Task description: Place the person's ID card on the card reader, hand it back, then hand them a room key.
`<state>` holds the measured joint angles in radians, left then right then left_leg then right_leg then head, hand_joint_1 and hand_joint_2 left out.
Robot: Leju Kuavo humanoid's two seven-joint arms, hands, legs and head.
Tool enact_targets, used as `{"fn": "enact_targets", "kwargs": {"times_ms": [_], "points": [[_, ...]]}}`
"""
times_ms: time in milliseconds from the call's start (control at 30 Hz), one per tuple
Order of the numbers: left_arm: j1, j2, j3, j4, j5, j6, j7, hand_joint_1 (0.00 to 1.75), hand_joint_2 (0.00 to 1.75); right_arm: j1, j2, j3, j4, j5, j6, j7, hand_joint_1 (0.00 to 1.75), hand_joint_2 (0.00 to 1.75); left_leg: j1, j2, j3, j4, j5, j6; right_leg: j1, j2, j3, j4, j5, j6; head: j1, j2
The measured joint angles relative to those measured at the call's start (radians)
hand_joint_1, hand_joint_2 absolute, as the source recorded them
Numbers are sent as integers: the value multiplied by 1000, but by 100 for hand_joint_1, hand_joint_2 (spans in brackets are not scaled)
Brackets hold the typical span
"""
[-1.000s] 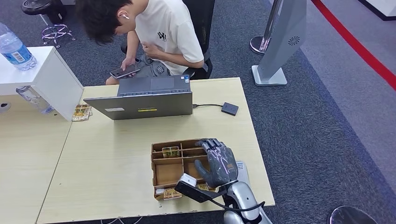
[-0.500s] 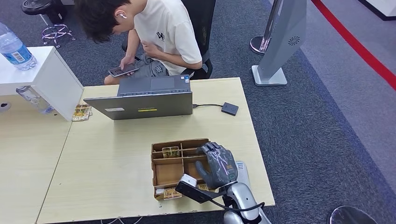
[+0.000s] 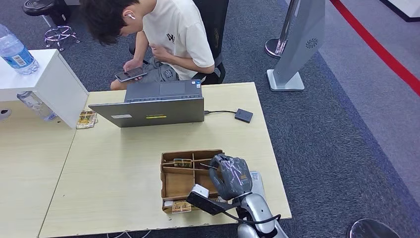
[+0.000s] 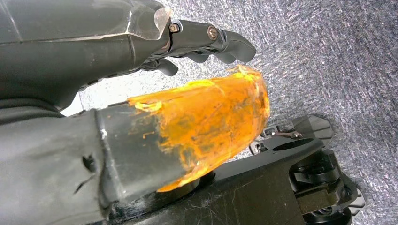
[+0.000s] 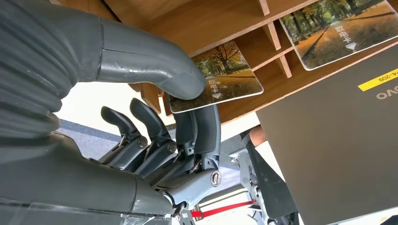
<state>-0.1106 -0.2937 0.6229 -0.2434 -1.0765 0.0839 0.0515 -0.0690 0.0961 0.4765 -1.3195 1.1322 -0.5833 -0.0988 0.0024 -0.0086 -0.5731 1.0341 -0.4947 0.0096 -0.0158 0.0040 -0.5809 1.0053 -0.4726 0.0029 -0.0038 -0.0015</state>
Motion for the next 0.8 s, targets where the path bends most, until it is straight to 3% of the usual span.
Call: {"fn": "enact_targets", "kwargs": {"times_ms": [367,533,800], "points": [[0,0,0,0,6,3,-2,0,0,3,0,-7,-5,-26,-1,-15,175,175,0,0,0,0,0,0,0,0,0,0,0,0,0,0],[4,0,0,0,21,15,-21,0,0,41,0,-48,-173,-428,87,-170,175,175,0,0,0,0,0,0,0,0,0,0,0,0,0,0],[6,0,2,0,34,26,-33,0,0,85,0,-126,-411,-897,294,-294,175,175,0,0,0,0,0,0,0,0,0,0,0,0,0,0]]}}
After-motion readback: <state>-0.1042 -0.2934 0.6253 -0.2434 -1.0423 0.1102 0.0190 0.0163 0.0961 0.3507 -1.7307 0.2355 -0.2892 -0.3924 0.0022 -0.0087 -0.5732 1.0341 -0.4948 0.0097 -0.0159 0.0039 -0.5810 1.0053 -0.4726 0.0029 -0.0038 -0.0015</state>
